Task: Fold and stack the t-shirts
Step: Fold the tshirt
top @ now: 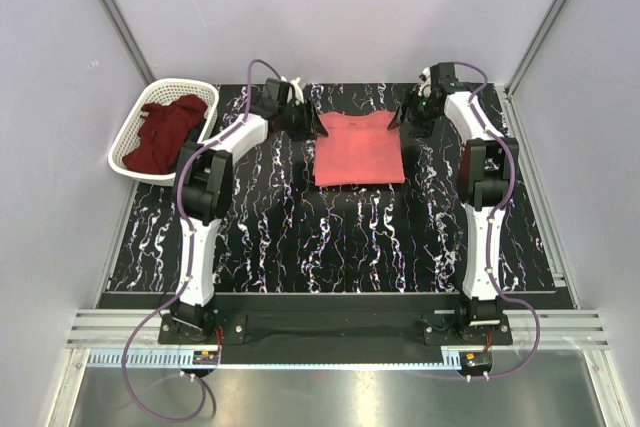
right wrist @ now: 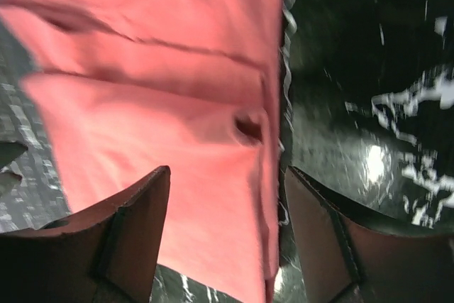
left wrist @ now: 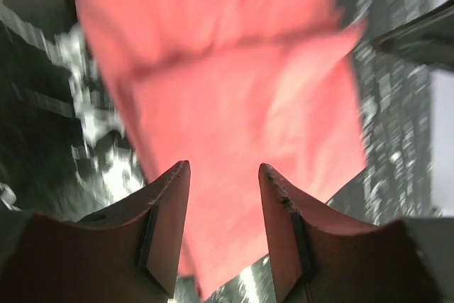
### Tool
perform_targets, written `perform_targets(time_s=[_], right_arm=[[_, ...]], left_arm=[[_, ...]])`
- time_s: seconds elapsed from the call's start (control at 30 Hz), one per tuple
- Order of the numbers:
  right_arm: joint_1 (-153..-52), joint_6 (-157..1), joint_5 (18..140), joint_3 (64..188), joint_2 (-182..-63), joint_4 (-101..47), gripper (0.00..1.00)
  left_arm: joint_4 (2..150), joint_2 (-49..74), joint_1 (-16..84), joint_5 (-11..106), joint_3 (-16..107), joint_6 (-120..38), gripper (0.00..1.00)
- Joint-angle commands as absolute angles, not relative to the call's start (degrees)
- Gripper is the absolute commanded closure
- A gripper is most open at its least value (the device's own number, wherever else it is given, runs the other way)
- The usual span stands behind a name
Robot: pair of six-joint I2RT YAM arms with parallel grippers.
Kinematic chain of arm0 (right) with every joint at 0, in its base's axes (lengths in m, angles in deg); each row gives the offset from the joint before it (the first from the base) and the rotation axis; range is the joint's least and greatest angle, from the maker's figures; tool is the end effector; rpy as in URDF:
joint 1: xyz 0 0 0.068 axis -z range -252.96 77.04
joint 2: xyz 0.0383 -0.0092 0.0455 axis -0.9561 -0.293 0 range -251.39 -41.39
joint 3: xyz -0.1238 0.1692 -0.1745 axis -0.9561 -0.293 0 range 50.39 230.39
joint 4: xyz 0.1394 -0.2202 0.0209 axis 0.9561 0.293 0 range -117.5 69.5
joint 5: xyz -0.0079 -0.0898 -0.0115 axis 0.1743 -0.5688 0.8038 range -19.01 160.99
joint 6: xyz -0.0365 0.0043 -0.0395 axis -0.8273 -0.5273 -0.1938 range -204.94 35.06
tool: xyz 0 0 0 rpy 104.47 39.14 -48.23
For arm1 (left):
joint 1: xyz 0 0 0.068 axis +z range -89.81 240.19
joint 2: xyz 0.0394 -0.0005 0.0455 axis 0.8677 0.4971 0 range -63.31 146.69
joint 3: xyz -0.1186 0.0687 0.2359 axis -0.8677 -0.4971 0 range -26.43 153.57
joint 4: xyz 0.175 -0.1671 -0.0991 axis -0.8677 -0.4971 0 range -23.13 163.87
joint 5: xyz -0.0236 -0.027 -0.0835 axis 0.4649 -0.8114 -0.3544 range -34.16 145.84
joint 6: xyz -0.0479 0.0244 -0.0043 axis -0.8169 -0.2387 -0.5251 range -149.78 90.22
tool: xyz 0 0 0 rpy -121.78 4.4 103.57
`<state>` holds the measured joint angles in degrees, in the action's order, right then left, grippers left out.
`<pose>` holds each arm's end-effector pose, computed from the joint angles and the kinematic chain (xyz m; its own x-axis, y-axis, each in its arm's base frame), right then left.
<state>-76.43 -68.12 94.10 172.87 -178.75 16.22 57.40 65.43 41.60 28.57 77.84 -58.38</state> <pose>0.5201 0.0455 0.1962 -0.8908 0.2125 -0.4016 -0.0021 0.8819 0.4714 0.4809 -0.1789 0.2033 -0.8380 -0.1671 -0.5194 0.2394 0.7428 -0.6252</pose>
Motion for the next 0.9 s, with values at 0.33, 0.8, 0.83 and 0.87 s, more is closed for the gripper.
perform_targets(time_s=[0.33, 0.8, 0.83, 0.87], right_arm=[[-84.8, -69.6, 80.6, 160.7, -171.6, 23.7, 0.35], [-90.7, -62.2, 85.4, 121.1, -145.6, 15.1, 0.37], [-90.7, -61.8, 85.6, 119.7, -143.9, 15.0, 0.36], [-90.8, -61.9, 85.9, 117.7, -142.4, 15.0, 0.36]], left_arm=[[34.6, 66.8, 36.8, 35.4, 78.1, -57.0, 0.53], [42.7, 41.3, 32.8, 32.2, 38.0, -62.2, 0.58], [44.0, 39.5, 32.2, 31.6, 36.3, -62.8, 0.58], [44.5, 37.3, 31.4, 31.4, 34.9, -63.4, 0.58]])
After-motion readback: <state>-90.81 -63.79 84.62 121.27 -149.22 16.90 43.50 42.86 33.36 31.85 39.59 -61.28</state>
